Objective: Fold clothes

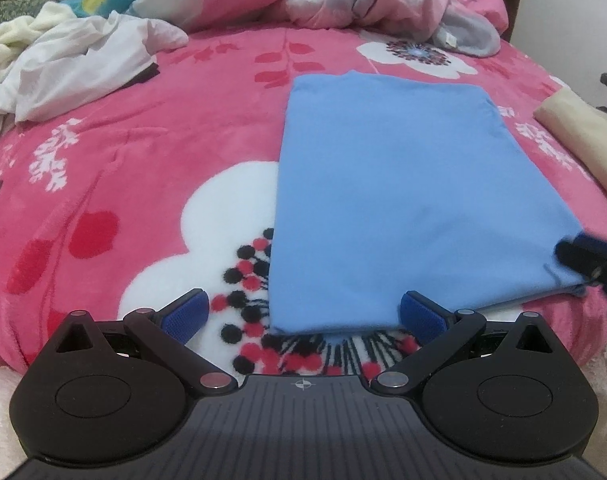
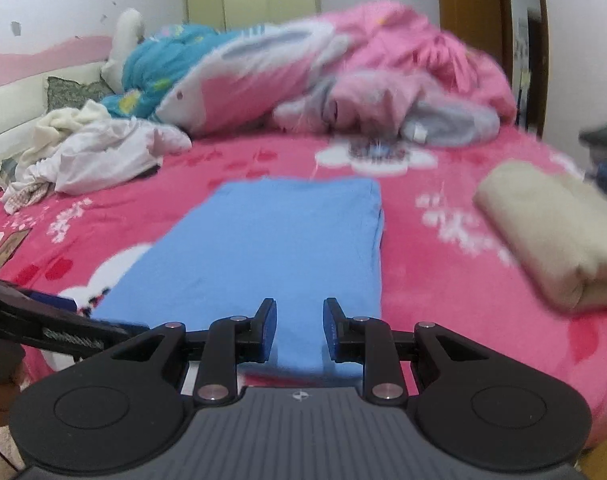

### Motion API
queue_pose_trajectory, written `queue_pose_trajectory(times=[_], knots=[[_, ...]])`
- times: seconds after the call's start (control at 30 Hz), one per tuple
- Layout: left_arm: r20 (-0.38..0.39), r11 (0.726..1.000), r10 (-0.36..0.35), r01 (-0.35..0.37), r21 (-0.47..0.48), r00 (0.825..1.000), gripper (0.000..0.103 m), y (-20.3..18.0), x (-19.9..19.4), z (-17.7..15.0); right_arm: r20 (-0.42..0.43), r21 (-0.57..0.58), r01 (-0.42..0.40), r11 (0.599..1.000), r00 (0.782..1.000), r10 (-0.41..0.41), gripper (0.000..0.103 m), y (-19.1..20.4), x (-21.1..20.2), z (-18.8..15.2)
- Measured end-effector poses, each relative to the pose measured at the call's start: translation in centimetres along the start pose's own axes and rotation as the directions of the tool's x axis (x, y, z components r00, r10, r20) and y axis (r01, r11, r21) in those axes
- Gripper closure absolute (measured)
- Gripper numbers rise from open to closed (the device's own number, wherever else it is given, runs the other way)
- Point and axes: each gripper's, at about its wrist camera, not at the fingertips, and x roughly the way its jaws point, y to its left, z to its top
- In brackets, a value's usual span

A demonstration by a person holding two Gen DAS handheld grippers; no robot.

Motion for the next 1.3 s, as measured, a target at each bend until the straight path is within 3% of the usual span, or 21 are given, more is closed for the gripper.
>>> queue_pose_trajectory(times=[0.07, 0.13, 1.3], knots=[[0.000, 1.000, 0.005, -0.005, 0.004, 1.000, 0.000, -0.1, -0.1, 0.0, -0.049, 0.053, 0.000, 0.999, 0.999, 0.003, 0.076, -1.1, 0.9, -0.9], [-0.001, 1.000, 0.011, -0.011, 0.007, 1.000, 0.000, -0.1, -0.1, 0.0, -0.041, 0.090, -0.019, 0.996, 0.999, 0.023, 0.076, -1.7, 0.9, -1.4], [-0.003, 0.996, 0.071, -0.071, 0.049, 0.997, 0.000, -1.3, -0.1, -0.1, -0.023, 0.080, -0.035, 0.996, 0.999, 0.037, 0.076, -2.1, 0.6, -2.0]])
